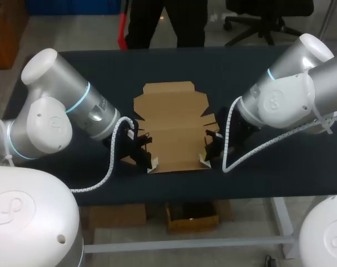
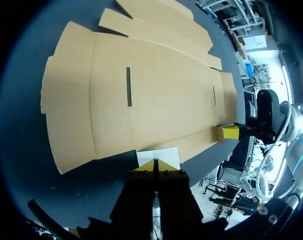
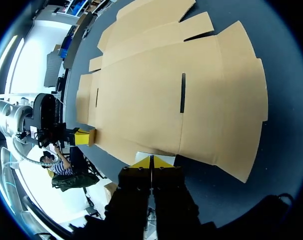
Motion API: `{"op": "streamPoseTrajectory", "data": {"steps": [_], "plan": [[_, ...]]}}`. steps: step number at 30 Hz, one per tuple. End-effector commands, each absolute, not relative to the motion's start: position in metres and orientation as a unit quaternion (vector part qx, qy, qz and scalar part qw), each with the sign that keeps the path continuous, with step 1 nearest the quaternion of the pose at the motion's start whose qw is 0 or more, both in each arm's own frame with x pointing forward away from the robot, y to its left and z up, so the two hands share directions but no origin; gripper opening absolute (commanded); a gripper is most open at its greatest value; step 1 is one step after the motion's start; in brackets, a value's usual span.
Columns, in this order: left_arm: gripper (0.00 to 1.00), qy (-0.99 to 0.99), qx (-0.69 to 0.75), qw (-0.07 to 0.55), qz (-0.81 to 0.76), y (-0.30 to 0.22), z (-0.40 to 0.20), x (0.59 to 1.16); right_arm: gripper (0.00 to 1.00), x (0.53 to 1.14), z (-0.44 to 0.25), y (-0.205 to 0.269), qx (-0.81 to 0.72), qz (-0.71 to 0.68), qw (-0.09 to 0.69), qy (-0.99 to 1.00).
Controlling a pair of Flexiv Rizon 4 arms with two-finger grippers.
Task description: Assemble the packaging by folding the flat box into shape, placing the metal phone stand inside, and closing the box properly
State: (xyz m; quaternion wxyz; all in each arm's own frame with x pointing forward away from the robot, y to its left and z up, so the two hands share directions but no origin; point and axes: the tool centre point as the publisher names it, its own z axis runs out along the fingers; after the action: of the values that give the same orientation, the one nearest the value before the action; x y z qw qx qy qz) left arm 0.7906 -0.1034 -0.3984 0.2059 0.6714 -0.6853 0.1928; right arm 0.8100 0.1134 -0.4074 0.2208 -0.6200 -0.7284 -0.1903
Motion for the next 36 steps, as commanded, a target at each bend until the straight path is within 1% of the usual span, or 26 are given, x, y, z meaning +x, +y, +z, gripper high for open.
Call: {"op": "streamPoseTrajectory", "data": {"steps": [1, 7, 21, 36], "plan": [[0.0, -0.685, 0.673, 0.205, 0.19, -0.107, -0.404, 0.793, 0.0, 0.813, -0.41, 0.115, -0.619, -0.185, 0.225, -0.729], [0.0, -0.684, 0.675, 0.202, 0.19, -0.108, -0.407, 0.793, 0.0, 0.811, -0.412, 0.117, -0.624, -0.178, 0.221, -0.728], [0.0, -0.682, 0.686, 0.168, 0.19, -0.113, -0.411, 0.79, 0.0, 0.805, -0.421, 0.121, -0.638, -0.159, 0.212, -0.723], [0.0, -0.666, 0.715, 0.106, 0.185, -0.116, -0.413, 0.785, 0.0, 0.803, -0.435, 0.119, -0.655, -0.146, 0.215, -0.71]]}}
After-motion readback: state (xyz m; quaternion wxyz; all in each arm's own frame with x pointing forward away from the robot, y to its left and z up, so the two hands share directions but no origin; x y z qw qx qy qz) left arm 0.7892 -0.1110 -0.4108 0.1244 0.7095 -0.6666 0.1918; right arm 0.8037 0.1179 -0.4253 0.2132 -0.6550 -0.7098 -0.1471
